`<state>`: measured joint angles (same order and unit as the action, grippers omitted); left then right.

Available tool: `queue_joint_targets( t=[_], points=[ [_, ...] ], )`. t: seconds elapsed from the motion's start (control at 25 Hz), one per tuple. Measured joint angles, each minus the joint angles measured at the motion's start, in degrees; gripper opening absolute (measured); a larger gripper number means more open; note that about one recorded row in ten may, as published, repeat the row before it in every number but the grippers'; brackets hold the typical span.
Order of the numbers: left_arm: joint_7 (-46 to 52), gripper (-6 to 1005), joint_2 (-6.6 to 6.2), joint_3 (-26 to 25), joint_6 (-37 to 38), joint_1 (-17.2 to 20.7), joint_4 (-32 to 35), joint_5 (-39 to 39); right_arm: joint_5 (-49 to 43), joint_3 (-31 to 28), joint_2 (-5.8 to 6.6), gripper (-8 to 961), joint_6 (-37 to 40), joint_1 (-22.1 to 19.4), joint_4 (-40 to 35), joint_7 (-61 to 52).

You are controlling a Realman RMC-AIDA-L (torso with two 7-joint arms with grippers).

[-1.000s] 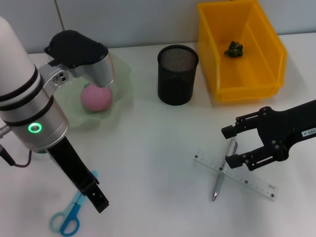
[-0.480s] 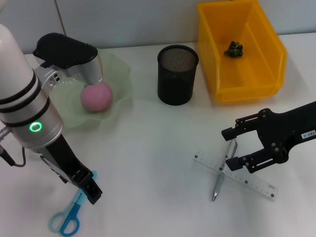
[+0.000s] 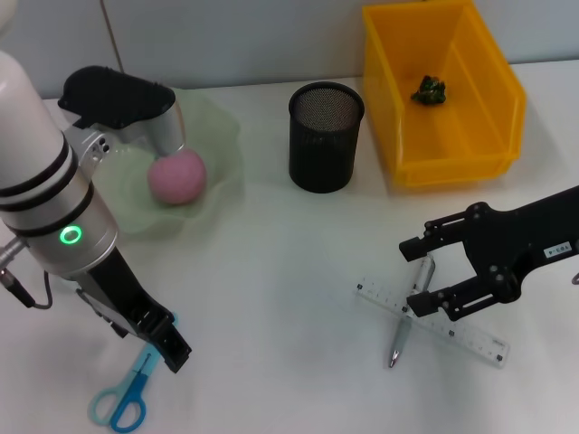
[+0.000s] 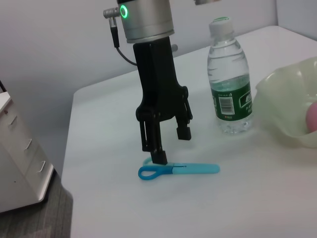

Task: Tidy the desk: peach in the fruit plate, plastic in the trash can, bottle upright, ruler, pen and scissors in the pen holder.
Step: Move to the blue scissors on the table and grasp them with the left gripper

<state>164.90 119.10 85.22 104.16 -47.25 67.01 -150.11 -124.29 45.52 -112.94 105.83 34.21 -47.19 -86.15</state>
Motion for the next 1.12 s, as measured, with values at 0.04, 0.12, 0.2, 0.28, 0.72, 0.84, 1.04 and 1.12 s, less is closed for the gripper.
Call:
queue_joint_targets(
  t=[0.04,0.12,0.2,0.28,0.72,0.84,1.04,1.12],
  points=[
    [0.0,863,0.0,0.0,-0.2,-0.1,-0.5,0.0,0.0,0.0,-0.05,762,-0.2,0.0,0.0,0.2],
    [0.0,863,0.0,0.2,-0.5,-0.2,-1.1,-0.1,0.0,0.0,-0.09,762,-0.4,0.1,0.0,0.4],
    [0.0,863,0.0,0.2,-0.7,-0.2,-1.2,-0.1,0.0,0.0,-0.09,762,-0.6,0.3,0.1,0.5],
    [0.0,863,0.0,0.3,-0.7,-0.3,-1.3,-0.1,0.0,0.0,-0.09,762,-0.8,0.3,0.2,0.8],
    [-0.3,864,0.0,0.6,-2.7,-0.7,-2.1,-0.1,0.0,0.0,-0.08,761,-1.8,0.4,0.1,1.3],
    [-0.6,864,0.0,1.1,-3.6,-0.8,-3.3,-0.1,0.0,0.0,-0.08,761,-1.8,0.4,0.1,1.6],
    [-1.2,864,-0.01,3.2,-4.2,-0.5,-2.5,-0.2,0.0,0.0,-0.08,761,-1.9,0.4,0.3,1.9],
    [-1.2,864,-0.01,4.1,-4.2,-0.3,-1.6,-0.2,0.0,0.0,-0.08,761,-2.2,0.5,0.5,1.9]
  ],
)
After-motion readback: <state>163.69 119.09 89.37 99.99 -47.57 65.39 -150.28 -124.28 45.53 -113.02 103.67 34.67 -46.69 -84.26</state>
